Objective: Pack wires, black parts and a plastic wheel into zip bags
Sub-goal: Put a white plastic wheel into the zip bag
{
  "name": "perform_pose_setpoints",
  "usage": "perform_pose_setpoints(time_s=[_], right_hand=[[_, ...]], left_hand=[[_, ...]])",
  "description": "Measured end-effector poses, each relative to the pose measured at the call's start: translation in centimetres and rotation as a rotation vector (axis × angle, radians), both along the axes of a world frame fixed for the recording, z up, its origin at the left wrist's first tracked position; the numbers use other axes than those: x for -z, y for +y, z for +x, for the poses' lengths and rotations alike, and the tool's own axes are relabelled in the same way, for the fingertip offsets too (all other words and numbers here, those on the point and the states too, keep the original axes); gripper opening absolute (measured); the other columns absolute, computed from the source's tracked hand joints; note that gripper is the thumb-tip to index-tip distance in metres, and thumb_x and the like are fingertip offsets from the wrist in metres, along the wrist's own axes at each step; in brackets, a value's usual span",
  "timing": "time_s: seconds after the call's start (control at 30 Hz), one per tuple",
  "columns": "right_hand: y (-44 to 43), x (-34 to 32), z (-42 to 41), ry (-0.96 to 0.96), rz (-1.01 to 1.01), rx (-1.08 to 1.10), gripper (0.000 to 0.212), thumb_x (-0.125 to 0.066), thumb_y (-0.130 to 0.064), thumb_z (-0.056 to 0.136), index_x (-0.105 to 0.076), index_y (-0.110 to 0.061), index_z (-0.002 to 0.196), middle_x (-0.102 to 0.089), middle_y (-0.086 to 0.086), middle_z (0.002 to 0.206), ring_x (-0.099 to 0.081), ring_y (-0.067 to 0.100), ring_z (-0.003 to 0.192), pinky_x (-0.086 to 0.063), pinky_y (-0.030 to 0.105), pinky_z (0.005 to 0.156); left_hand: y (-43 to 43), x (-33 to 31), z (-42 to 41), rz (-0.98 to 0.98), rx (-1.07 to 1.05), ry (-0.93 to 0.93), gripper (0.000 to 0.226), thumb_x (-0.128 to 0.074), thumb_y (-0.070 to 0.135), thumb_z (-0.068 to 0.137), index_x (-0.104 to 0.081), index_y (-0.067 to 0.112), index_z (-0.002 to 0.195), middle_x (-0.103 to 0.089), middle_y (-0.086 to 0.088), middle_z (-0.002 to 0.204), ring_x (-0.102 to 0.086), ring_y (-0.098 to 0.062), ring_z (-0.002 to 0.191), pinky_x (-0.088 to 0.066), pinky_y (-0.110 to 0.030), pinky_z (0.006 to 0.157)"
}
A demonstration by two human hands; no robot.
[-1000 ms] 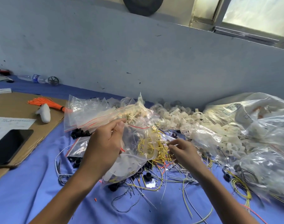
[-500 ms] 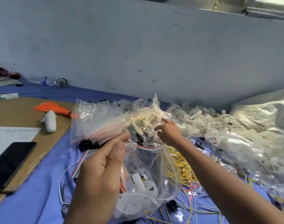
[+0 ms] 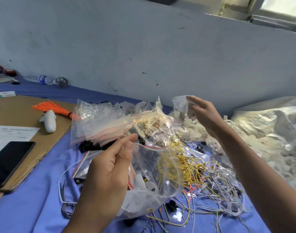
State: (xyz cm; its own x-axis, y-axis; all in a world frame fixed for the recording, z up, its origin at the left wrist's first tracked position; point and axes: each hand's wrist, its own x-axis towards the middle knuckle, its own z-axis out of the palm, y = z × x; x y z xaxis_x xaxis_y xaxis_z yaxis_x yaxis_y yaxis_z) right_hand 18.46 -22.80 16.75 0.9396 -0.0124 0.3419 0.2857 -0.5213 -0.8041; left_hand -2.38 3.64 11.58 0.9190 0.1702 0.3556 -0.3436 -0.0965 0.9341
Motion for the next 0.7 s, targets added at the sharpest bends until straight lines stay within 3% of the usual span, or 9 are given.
perform_pose_setpoints(time_s=[0.1,0.27,0.37,0.43,0.57,0.7], right_hand=[[-1.6,-2.7,-4.0,0.017,0.186,-0.084,0.039,-0.054,-0.007,0.096,-0.059,-0.016,0.134,-0.066,0.001,0.094,-0.056,0.016,0.080,-0.048,0.027,0.073],[-4.0,-6.4,-11.8,0.044,0.513,-0.299,0.033,-0.050,-0.010,0.097,-0.061,-0.008,0.128,-0.066,0.007,0.124,-0.064,0.029,0.106,-0.054,0.037,0.086],[-4.2,-7.8,-15.8,0.109,0.669,-0.428,0.035,-0.047,-0.011,0.097,-0.061,-0.005,0.128,-0.064,0.006,0.119,-0.063,0.027,0.108,-0.057,0.036,0.082],[-4.1,-8.3,-18.1,0.135,0.703,-0.489,0.036,-0.046,-0.013,0.096,-0.061,-0.007,0.128,-0.064,0.005,0.123,-0.064,0.025,0.109,-0.058,0.032,0.078],[-3.5,-8.7,-21.6,0.140,0.681,-0.613,0.040,-0.044,-0.017,0.097,-0.057,-0.006,0.133,-0.058,0.007,0.136,-0.064,0.026,0.111,-0.057,0.032,0.081],[-2.1,-8.0,-23.2,0.171,0.648,-0.654,0.041,-0.045,-0.017,0.095,-0.057,-0.002,0.132,-0.056,0.010,0.138,-0.064,0.028,0.109,-0.055,0.038,0.085]], left_hand=[[-0.6,-0.3,-0.1,0.029,0.008,-0.007,0.037,-0.044,0.058,0.087,-0.067,0.045,0.114,-0.039,0.002,0.038,-0.038,-0.002,0.035,-0.033,-0.014,0.040],[-1.4,-0.3,0.0,0.093,-0.011,-0.042,0.034,-0.042,0.054,0.092,-0.069,0.039,0.107,-0.036,0.006,0.037,-0.034,-0.001,0.033,-0.029,-0.012,0.037],[-1.7,0.0,0.6,0.123,-0.023,-0.025,0.032,-0.043,0.051,0.100,-0.070,0.036,0.106,-0.039,0.006,0.040,-0.037,-0.002,0.038,-0.037,-0.020,0.043],[-2.1,0.1,0.9,0.143,-0.029,-0.018,0.029,-0.044,0.042,0.103,-0.070,0.032,0.109,-0.040,0.006,0.042,-0.039,-0.003,0.040,-0.044,-0.027,0.048],[-3.1,-0.3,0.9,0.189,-0.029,-0.007,0.030,-0.043,0.035,0.104,-0.071,0.025,0.105,-0.046,0.006,0.042,-0.042,-0.002,0.039,-0.037,-0.018,0.043],[-3.5,-0.8,0.6,0.228,-0.003,0.029,0.034,-0.041,0.038,0.105,-0.070,0.021,0.097,-0.044,0.007,0.042,-0.042,-0.006,0.040,-0.037,-0.029,0.047]])
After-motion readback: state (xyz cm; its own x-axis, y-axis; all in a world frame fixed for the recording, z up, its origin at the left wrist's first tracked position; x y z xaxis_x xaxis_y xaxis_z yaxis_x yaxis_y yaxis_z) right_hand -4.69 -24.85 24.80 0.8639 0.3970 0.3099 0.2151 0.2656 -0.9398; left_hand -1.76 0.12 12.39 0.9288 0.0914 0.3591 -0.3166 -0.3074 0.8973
